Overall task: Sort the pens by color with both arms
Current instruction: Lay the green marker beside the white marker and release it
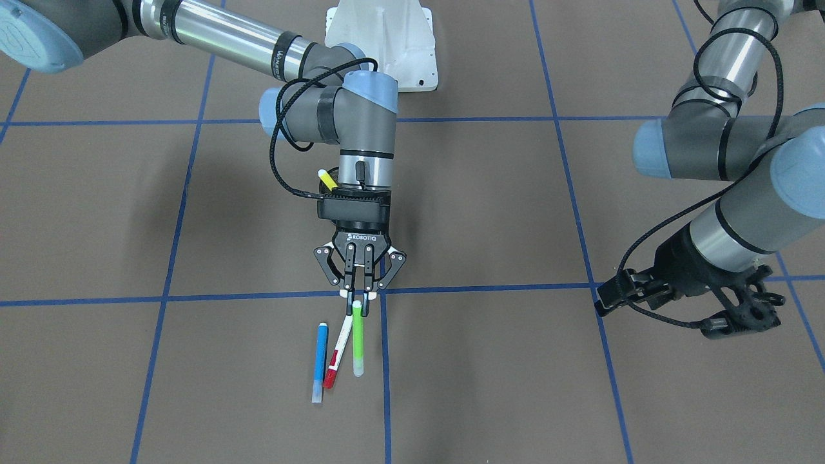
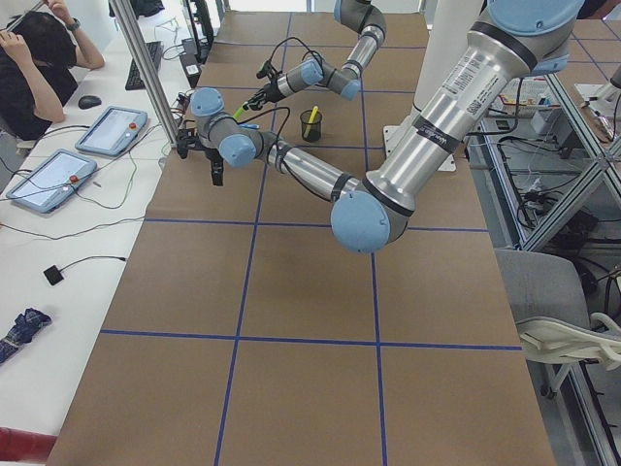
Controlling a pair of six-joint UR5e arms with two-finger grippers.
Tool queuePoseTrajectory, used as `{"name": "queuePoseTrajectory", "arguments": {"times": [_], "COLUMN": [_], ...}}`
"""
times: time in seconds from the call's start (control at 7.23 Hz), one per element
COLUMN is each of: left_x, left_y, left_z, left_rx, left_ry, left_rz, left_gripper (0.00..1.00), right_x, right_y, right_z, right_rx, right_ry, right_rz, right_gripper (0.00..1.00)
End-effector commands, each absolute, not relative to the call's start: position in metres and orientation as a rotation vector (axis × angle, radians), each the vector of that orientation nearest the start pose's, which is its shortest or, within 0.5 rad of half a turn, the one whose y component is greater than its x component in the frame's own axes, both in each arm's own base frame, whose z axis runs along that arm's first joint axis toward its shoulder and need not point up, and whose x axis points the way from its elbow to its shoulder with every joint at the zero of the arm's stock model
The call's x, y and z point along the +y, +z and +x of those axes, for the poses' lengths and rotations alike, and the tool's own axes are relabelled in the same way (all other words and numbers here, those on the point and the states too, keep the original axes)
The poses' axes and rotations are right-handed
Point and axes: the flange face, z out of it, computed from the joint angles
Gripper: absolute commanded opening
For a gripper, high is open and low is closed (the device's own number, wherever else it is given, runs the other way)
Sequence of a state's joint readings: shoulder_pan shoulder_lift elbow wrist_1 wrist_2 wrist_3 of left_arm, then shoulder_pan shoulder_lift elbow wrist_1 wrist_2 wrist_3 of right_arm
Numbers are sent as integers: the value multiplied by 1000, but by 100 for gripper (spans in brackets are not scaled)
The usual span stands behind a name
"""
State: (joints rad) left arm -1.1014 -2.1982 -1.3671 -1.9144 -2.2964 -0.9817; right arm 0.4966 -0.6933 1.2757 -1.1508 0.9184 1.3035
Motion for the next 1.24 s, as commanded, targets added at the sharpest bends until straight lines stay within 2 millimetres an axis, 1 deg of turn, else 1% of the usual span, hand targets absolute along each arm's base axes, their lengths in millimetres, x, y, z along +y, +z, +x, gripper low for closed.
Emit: {"name": "queuePoseTrajectory", "arguments": {"times": [0.0,0.14,0.28,0.55,0.83,0.97,1.11], "left_x": [-684,-686,-687,-687,-687,-688,-688], "left_y": [335,338,339,339,339,342,344], "left_z": [272,274,274,274,274,275,275], "left_rx": [994,988,987,986,987,984,982], "left_ry": [-195,-197,-197,-199,-197,-200,-201], "left_rz": [82,76,75,73,75,70,68], "left_gripper": [100,100,100,100,100,100,100], "right_x": [-534,-530,-530,-538,-540,-540,-541], "right_y": [186,191,196,208,204,200,205], "right_z": [-599,-606,-609,-617,-619,-619,-621], "right_rx": [-768,-760,-746,-678,-679,-684,-673], "right_ry": [497,489,485,485,487,488,485], "right_rz": [951,952,954,985,988,988,986], "right_gripper": [0,0,0,0,0,0,0]}}
